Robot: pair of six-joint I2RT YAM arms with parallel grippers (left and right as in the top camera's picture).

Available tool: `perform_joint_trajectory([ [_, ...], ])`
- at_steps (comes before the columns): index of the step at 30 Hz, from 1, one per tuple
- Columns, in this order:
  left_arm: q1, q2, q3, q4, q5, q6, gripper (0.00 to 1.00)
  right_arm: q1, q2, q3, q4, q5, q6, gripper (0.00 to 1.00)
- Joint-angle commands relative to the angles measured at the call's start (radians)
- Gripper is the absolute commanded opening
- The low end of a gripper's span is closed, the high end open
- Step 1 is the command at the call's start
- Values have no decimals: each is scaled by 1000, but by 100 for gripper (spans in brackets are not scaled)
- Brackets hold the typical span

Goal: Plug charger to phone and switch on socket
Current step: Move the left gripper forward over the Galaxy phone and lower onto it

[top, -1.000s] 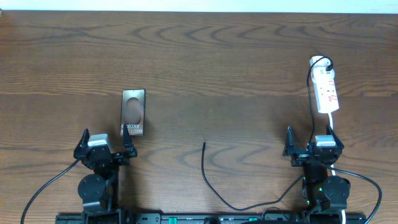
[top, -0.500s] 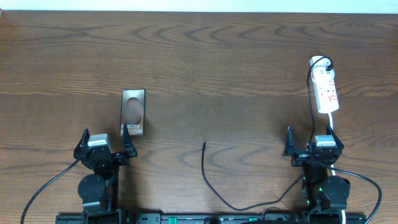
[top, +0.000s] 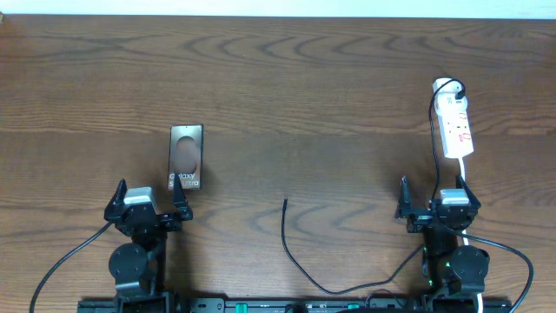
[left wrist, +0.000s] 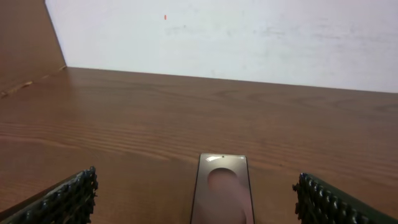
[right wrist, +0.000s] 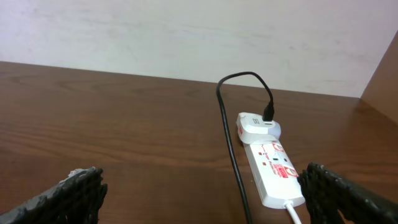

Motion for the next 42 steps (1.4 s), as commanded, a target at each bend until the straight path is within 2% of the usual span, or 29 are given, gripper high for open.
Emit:
perform_joint_trajectory([
  [1,5,-1,79,-20,27,22,100,7,2,-1,-5,-6,-9,99],
  [7,5,93,226,-62,27,21,100,7,2,-1,-5,-5,-10,99],
  [14,5,438,545,-232,27,91,100,7,2,-1,-4,-6,-9,99],
  [19,5,747,844,-449,27,107,100,7,2,-1,-5,-6,-9,99],
  [24,5,1062,1141,-741,38,113,100,7,2,-1,-4,-6,-9,99],
  [28,5,1284,1308,-938,69,152,100,7,2,-1,-4,-6,-9,99],
  [34,5,1496,1356,-1043,66,151,100,7,2,-1,-5,-6,-10,99],
  [42,5,1670,1356,-1049,66,147,100,7,2,-1,-5,-6,-9,99],
])
